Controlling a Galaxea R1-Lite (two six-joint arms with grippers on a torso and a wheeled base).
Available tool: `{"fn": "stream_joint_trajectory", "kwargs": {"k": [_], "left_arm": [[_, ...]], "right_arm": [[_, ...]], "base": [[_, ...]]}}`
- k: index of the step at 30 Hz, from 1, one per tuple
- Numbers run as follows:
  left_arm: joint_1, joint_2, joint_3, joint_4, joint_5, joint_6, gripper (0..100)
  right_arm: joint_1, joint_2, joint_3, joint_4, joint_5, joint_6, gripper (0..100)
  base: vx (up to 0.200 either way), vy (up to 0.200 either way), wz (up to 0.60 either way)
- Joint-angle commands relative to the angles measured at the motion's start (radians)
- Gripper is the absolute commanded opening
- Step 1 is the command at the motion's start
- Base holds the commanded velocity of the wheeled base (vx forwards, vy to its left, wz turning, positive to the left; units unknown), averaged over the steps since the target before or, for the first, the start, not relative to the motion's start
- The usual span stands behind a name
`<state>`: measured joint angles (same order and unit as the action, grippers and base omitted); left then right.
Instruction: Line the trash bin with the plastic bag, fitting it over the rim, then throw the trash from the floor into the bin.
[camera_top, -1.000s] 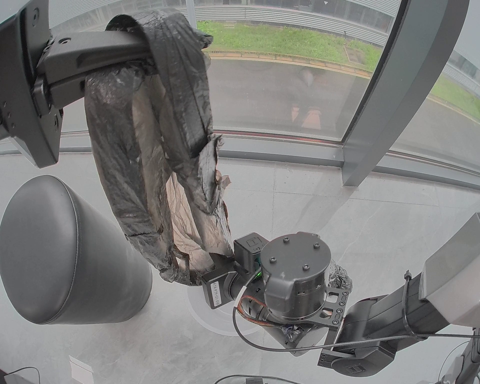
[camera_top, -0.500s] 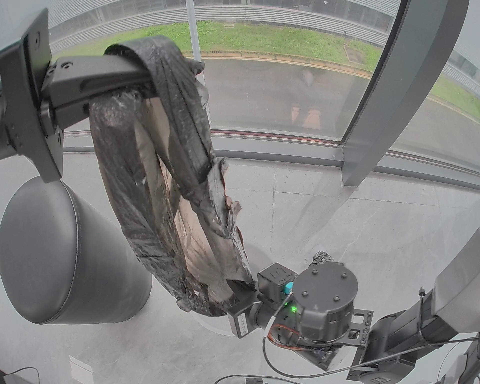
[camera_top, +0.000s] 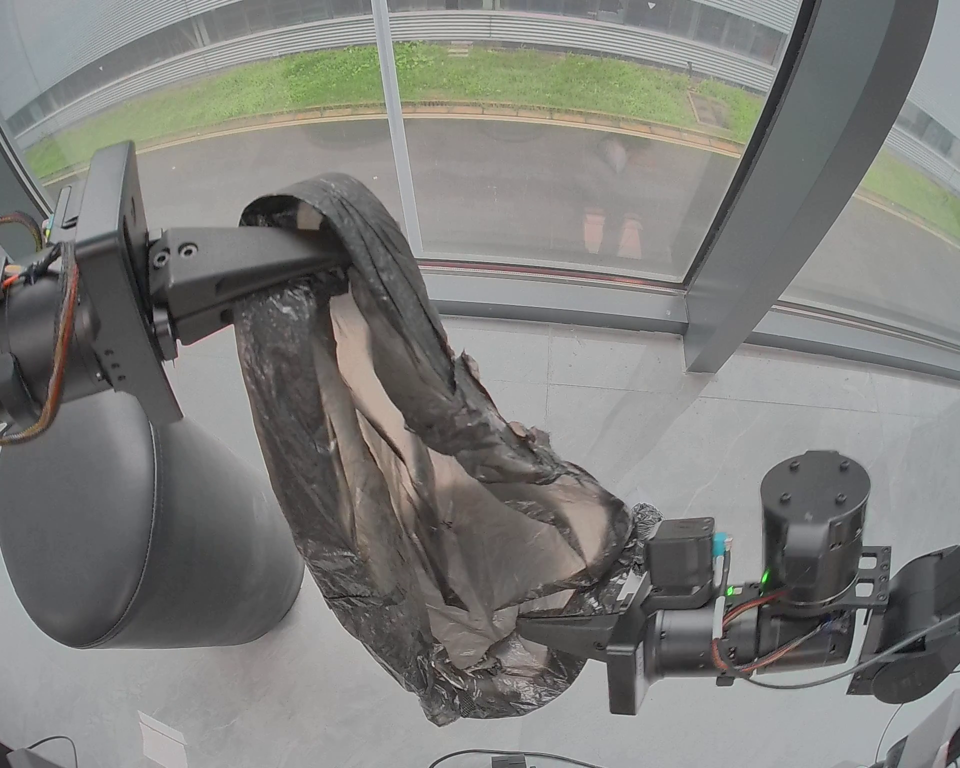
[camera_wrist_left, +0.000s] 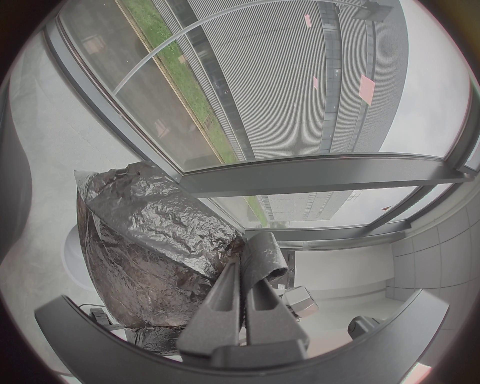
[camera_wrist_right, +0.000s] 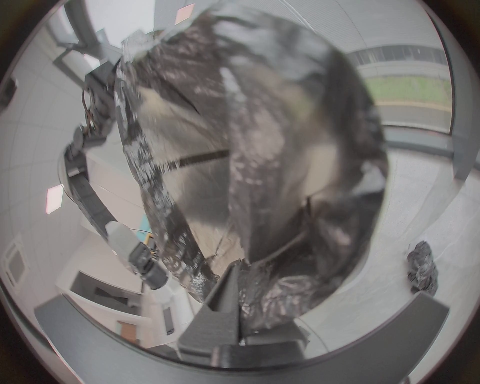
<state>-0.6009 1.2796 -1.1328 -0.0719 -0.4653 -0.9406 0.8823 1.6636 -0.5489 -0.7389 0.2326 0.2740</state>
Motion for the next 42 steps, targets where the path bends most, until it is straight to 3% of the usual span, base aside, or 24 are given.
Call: {"fn": "stream_joint_trajectory", "kwargs": {"k": [1, 2, 4, 11, 13, 15, 21, 25, 42], "left_arm": [[0.019, -0.002, 0.117, -0.1, -0.055, -0.006, 0], [0.019, -0.002, 0.117, -0.1, -0.055, -0.006, 0], [0.019, 0.0, 0.177, -0.167, -0.095, -0.004, 0], [0.033, 0.009, 0.258, -0.247, -0.134, -0.004, 0], [0.036, 0.015, 0.294, -0.269, -0.133, -0.003, 0], [0.038, 0.015, 0.32, -0.282, -0.133, -0.003, 0], [0.042, 0.017, 0.403, -0.367, -0.134, -0.001, 0], [0.042, 0.041, 0.458, -0.436, -0.134, -0.003, 0], [0.042, 0.132, 0.493, -0.451, -0.134, -0.004, 0]], "right_arm": [[-0.114, -0.13, -0.022, 0.095, 0.145, 0.085, 0], [-0.114, -0.13, -0.022, 0.095, 0.145, 0.085, 0], [-0.157, -0.13, -0.039, 0.128, 0.24, 0.145, 0], [-0.207, -0.131, -0.059, 0.185, 0.356, 0.22, 0], [-0.223, -0.139, -0.063, 0.231, 0.449, 0.232, 0], [-0.229, -0.14, -0.065, 0.259, 0.491, 0.243, 0], [-0.232, -0.13, -0.078, 0.351, 0.518, 0.254, 0], [-0.241, -0.104, -0.074, 0.346, 0.591, 0.252, 0], [-0.253, -0.002, -0.077, 0.337, 0.602, 0.244, 0]], "base": [[0.0, 0.0, 0.0], [0.0, 0.0, 0.0], [0.0, 0.0, 0.0], [0.0, 0.0, 0.0], [0.0, 0.0, 0.0], [0.0, 0.0, 0.0], [0.0, 0.0, 0.0], [0.0, 0.0, 0.0], [0.0, 0.0, 0.0]]}}
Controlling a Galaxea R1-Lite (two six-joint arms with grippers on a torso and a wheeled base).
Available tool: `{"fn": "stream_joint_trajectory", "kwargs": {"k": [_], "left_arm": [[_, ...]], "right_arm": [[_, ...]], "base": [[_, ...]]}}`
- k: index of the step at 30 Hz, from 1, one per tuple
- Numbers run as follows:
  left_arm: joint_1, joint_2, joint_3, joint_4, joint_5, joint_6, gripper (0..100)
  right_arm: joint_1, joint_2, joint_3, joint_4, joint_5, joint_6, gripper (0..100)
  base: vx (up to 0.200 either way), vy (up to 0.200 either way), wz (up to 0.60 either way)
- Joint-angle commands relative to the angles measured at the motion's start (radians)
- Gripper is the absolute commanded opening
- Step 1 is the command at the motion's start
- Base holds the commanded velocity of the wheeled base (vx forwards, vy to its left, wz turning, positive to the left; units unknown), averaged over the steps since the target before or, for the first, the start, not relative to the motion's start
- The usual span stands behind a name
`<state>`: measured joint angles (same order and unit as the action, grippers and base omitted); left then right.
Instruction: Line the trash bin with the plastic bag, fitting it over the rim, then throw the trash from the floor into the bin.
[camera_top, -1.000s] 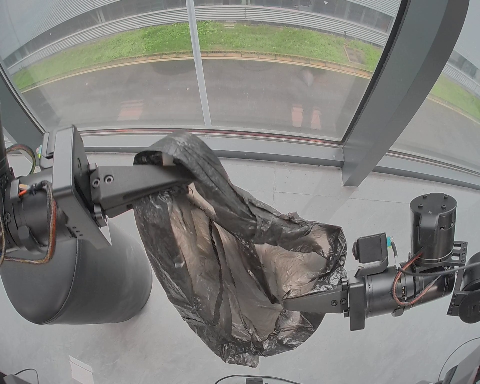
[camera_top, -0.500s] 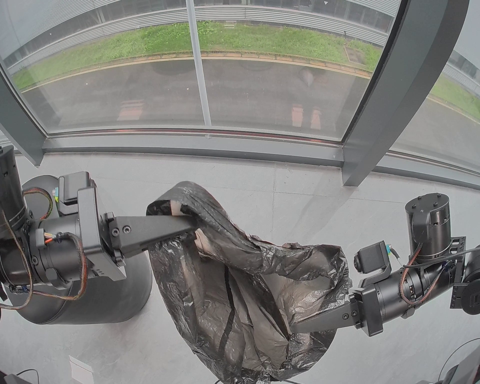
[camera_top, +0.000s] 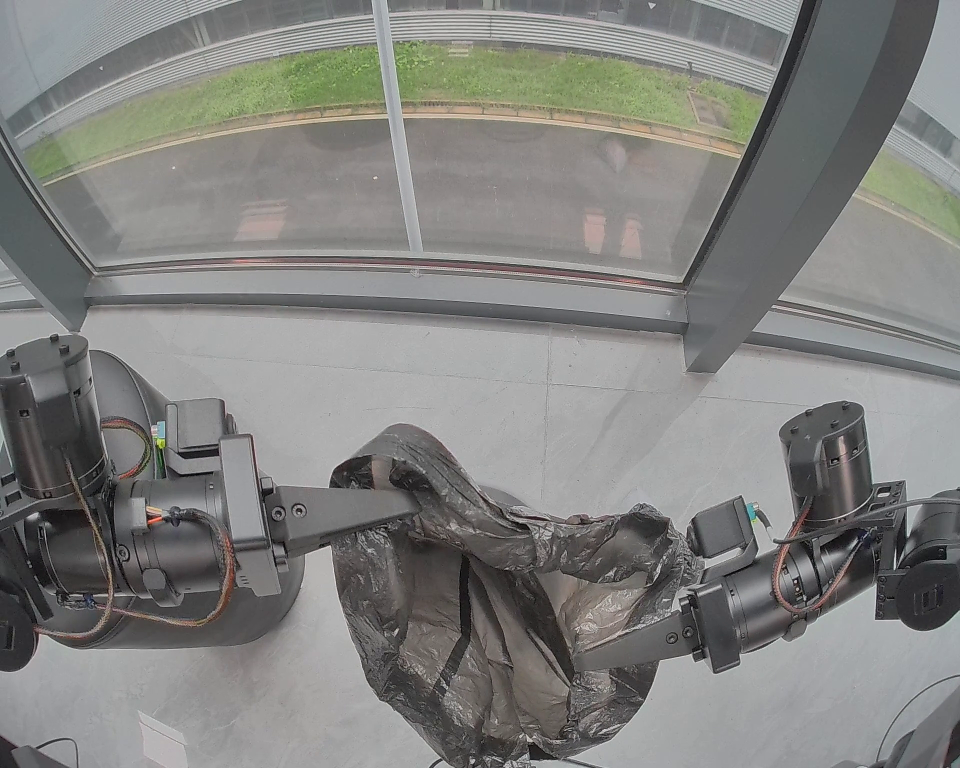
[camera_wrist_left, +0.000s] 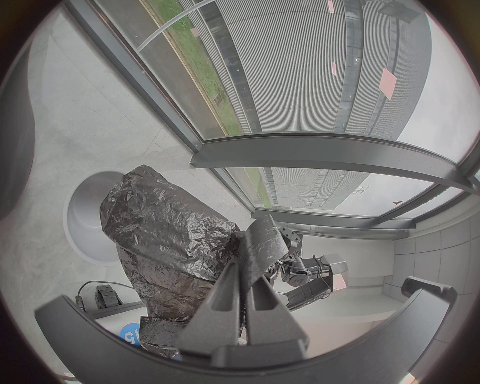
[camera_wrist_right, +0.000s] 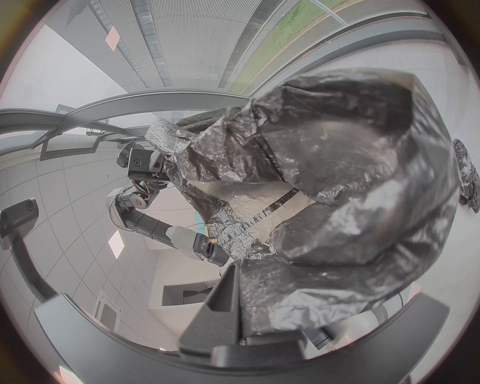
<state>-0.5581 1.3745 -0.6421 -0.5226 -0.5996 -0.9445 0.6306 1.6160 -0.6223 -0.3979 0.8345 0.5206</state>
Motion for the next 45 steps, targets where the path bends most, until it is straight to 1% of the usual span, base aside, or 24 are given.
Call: {"fn": "stream_joint_trajectory", "kwargs": {"k": [1, 7, 11, 14, 24, 30, 38, 45], "left_arm": [[0.0, 0.041, 0.002, -0.001, 0.0, 0.0, 0], [0.003, 0.084, -0.013, -0.011, 0.0, 0.0, 0], [0.027, 0.13, -0.002, -0.062, -0.002, -0.002, 0], [0.044, 0.16, -0.002, -0.073, -0.002, -0.002, 0], [0.073, 0.201, -0.011, -0.082, 0.0, 0.0, 0], [0.09, 0.25, -0.014, -0.12, 0.0, 0.0, 0], [0.115, 0.356, -0.013, -0.215, 0.0, 0.001, 0], [0.135, 0.394, -0.027, -0.24, 0.0, 0.0, 0]], "right_arm": [[-0.003, 0.056, -0.004, -0.012, -0.002, -0.004, 0], [-0.023, 0.136, 0.018, -0.159, -0.006, 0.001, 0], [-0.028, 0.209, 0.019, -0.26, -0.011, 0.006, 0], [-0.028, 0.246, 0.019, -0.306, -0.011, 0.006, 0], [-0.039, 0.331, 0.021, -0.4, -0.011, 0.004, 0], [-0.045, 0.372, 0.023, -0.45, -0.014, -0.002, 0], [-0.071, 0.426, 0.032, -0.523, -0.014, -0.001, 0], [-0.068, 0.458, 0.042, -0.564, -0.015, -0.001, 0]], "base": [[0.0, 0.0, 0.0], [0.0, 0.0, 0.0], [0.0, 0.0, 0.0], [0.0, 0.0, 0.0], [0.0, 0.0, 0.0], [0.0, 0.0, 0.0], [0.0, 0.0, 0.0], [0.0, 0.0, 0.0]]}}
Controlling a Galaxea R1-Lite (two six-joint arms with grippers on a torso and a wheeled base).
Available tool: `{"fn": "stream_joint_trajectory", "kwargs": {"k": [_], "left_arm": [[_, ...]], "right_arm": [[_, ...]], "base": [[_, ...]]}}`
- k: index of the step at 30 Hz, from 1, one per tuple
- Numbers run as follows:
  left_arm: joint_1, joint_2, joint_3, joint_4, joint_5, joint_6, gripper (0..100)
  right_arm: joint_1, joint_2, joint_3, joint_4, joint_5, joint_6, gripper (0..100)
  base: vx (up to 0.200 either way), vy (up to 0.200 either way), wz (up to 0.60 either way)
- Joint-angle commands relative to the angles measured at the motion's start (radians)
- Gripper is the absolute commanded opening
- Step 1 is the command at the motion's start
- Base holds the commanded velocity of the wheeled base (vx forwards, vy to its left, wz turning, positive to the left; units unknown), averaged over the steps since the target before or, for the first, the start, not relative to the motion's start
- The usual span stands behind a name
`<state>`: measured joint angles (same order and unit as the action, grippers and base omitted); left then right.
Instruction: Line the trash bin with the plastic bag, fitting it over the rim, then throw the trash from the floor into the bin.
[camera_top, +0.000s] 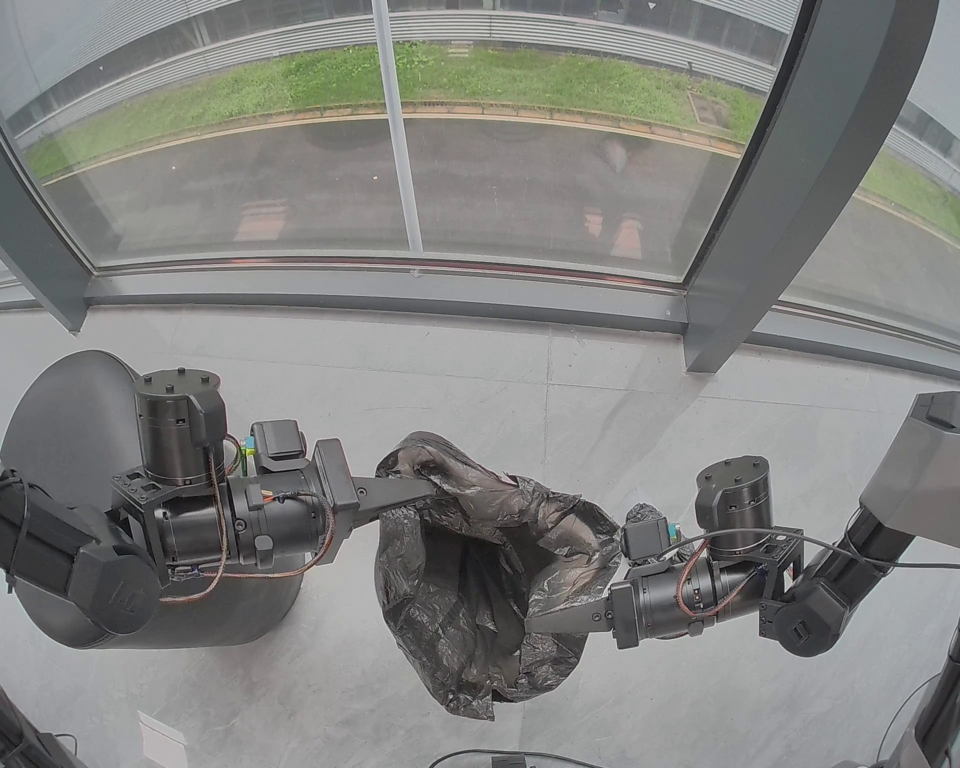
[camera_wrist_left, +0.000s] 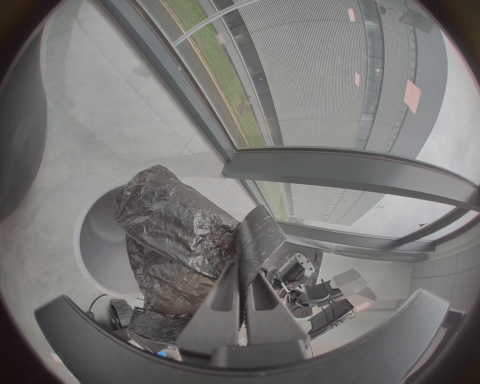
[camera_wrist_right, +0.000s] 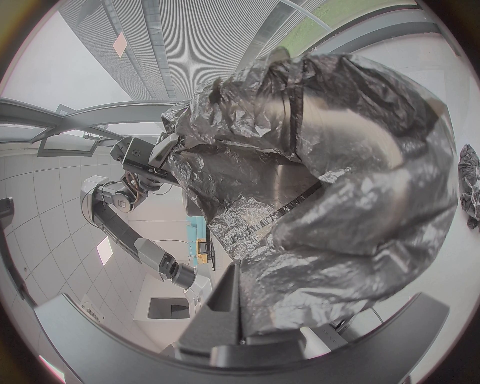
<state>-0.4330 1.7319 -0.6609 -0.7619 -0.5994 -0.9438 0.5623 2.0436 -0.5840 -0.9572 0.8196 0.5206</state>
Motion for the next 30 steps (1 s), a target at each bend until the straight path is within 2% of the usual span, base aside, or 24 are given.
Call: {"fn": "stream_joint_trajectory", "kwargs": {"k": [1, 9, 21, 23, 24, 26, 30], "left_arm": [[0.011, 0.038, -0.008, 0.0, 0.001, -0.001, 0], [0.026, 0.04, -0.002, 0.0, 0.006, -0.001, 0], [0.099, 0.072, -0.011, -0.005, 0.001, 0.005, 0], [0.103, 0.078, -0.026, -0.013, 0.0, 0.003, 0], [0.105, 0.08, -0.039, -0.017, 0.0, 0.003, 0], [0.103, 0.078, -0.052, -0.017, 0.0, 0.003, 0], [0.103, 0.075, -0.092, -0.016, -0.002, 0.002, 0]], "right_arm": [[0.001, 0.032, 0.006, -0.005, 0.001, -0.002, 0], [0.002, 0.041, 0.009, -0.005, 0.0, -0.004, 0], [0.002, 0.104, -0.045, -0.006, -0.008, -0.021, 0], [0.002, 0.11, -0.056, -0.006, -0.025, -0.024, 0], [0.004, 0.113, -0.057, -0.008, -0.06, -0.025, 0], [0.011, 0.113, -0.057, -0.014, -0.089, -0.027, 0], [0.013, 0.116, -0.059, -0.028, -0.1, -0.028, 0]], "base": [[0.0, 0.0, 0.0], [0.0, 0.0, 0.0], [0.0, 0.0, 0.0], [0.0, 0.0, 0.0], [0.0, 0.0, 0.0], [0.0, 0.0, 0.0], [0.0, 0.0, 0.0]]}}
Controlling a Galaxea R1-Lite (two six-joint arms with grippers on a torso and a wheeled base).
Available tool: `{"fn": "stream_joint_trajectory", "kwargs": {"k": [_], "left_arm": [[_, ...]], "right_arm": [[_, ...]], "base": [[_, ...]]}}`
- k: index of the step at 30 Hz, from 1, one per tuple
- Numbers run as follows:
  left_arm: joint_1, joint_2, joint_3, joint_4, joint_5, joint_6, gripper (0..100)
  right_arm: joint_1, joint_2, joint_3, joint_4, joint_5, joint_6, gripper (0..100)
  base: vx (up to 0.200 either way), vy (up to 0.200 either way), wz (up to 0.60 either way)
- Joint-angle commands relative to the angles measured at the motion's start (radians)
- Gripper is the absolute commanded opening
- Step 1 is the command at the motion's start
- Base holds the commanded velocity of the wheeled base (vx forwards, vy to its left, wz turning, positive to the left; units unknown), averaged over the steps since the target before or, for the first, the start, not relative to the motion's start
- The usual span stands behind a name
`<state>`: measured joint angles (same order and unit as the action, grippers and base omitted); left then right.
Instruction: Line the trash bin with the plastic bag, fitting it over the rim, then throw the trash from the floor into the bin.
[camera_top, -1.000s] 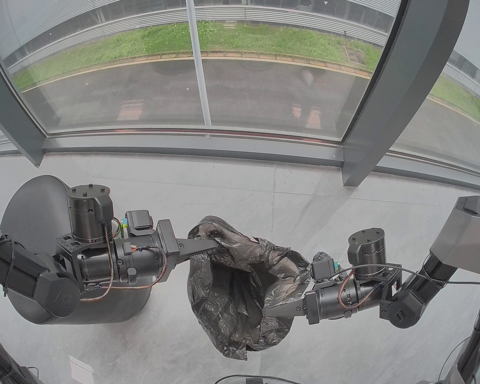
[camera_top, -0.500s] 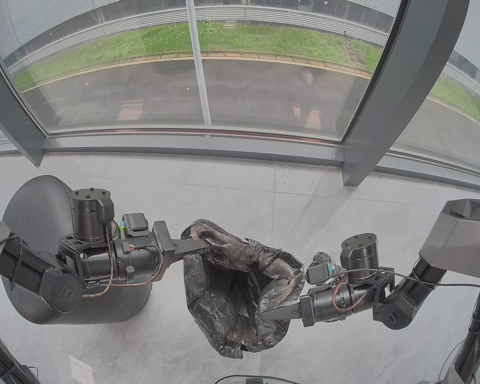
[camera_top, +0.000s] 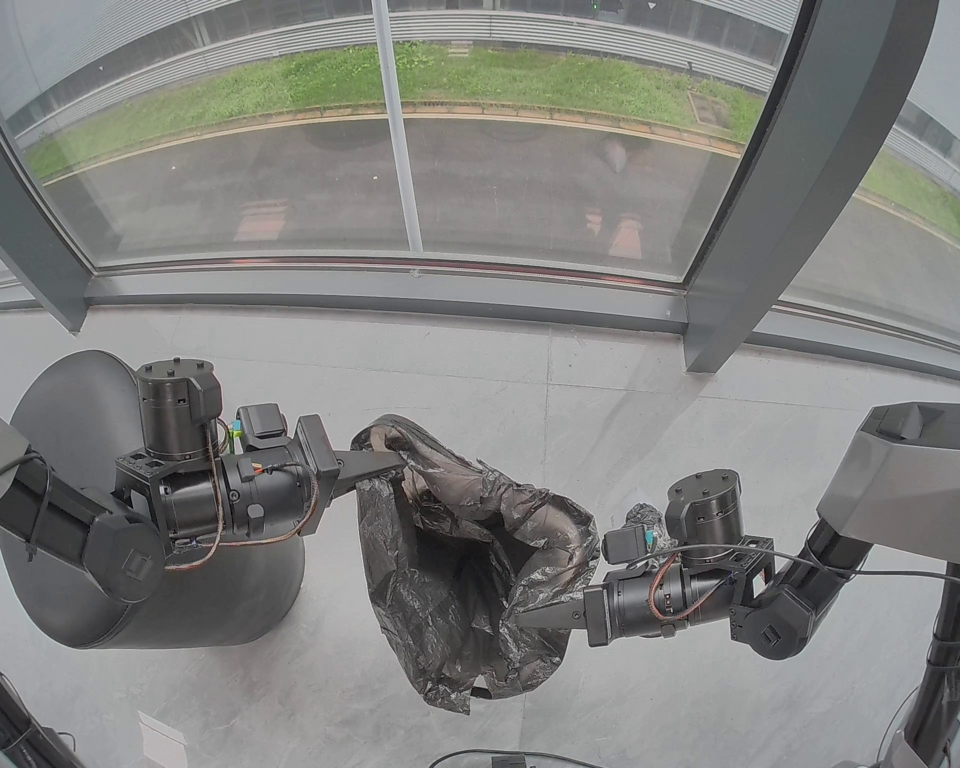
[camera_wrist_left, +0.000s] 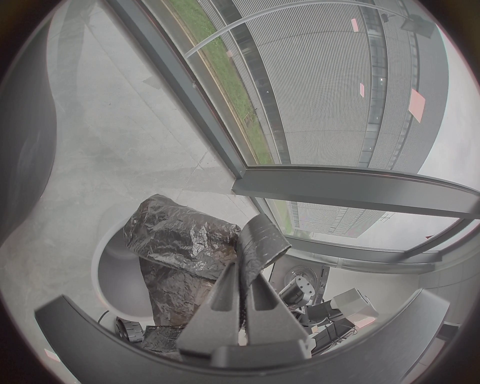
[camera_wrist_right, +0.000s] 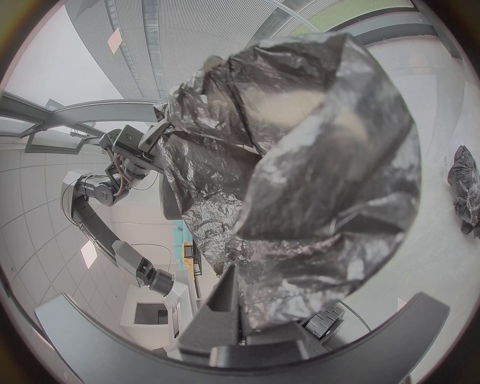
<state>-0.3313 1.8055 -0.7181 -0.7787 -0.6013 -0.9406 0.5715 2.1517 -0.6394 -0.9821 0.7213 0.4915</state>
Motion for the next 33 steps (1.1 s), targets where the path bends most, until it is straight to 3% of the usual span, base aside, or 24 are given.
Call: {"fn": "stream_joint_trajectory", "kwargs": {"k": [1, 15, 33], "left_arm": [[0.001, 0.001, -0.046, 0.001, 0.0, -0.003, 0], [0.026, 0.006, -0.106, 0.009, 0.0, 0.0, 0], [0.024, 0.1, 0.011, 0.001, 0.005, 0.002, 0]], "right_arm": [[0.004, 0.008, -0.005, -0.003, -0.003, 0.001, 0], [0.025, 0.048, -0.003, -0.086, -0.083, 0.006, 0], [0.022, 0.051, 0.049, -0.089, -0.088, 0.002, 0]], "base": [[0.0, 0.0, 0.0], [0.0, 0.0, 0.0], [0.0, 0.0, 0.0]]}}
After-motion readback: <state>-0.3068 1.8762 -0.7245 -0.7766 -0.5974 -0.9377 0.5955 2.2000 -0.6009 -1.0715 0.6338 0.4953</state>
